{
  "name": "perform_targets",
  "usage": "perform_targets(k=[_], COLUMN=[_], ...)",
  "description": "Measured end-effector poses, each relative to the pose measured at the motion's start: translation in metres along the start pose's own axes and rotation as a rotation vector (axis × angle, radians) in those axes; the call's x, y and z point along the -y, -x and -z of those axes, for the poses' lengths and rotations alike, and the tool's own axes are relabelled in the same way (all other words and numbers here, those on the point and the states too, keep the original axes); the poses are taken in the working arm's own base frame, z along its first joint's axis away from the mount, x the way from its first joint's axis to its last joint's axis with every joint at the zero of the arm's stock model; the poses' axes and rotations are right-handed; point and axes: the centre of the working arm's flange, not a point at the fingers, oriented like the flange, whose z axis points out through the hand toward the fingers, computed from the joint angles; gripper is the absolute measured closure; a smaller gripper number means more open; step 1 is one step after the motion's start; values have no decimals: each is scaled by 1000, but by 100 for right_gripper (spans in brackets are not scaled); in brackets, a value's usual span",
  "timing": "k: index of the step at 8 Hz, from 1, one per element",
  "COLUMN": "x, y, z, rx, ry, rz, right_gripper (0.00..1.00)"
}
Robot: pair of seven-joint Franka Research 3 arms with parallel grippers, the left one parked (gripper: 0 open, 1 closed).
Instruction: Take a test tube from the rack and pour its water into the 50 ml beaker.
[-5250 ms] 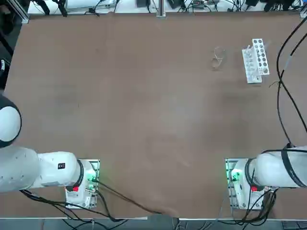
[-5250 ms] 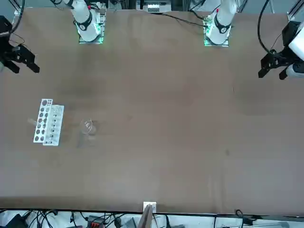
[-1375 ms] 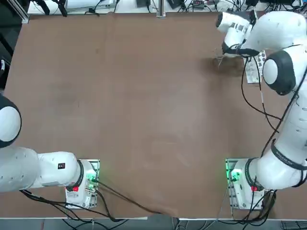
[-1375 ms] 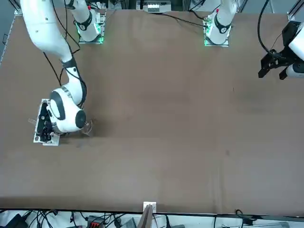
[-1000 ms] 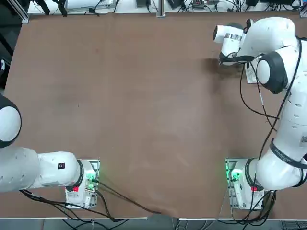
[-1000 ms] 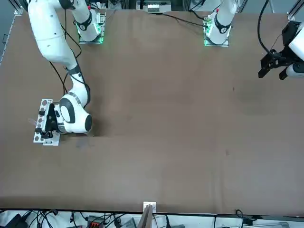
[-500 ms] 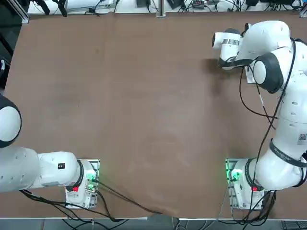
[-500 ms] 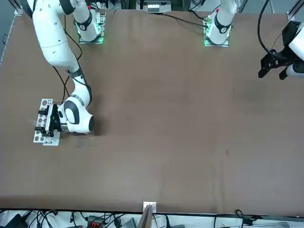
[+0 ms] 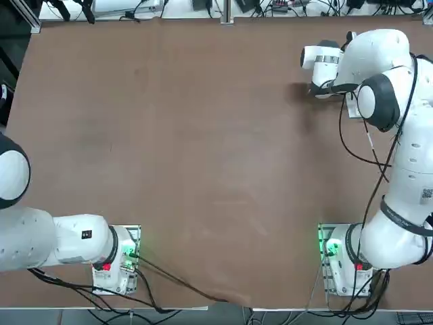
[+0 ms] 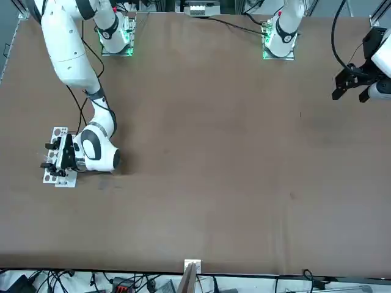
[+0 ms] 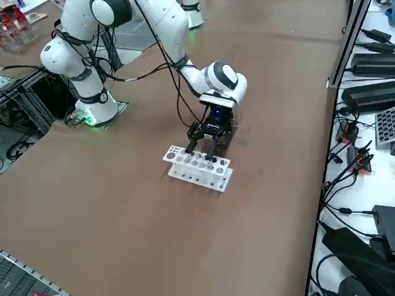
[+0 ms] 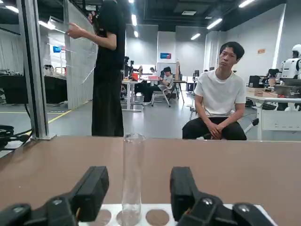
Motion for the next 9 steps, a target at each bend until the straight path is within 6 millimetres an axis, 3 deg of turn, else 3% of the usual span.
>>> perform_targets(k=[9], x=[1], y=[6], z=[-14], rx=[-21], ry=[-1], rz=[-33], right_gripper=[48])
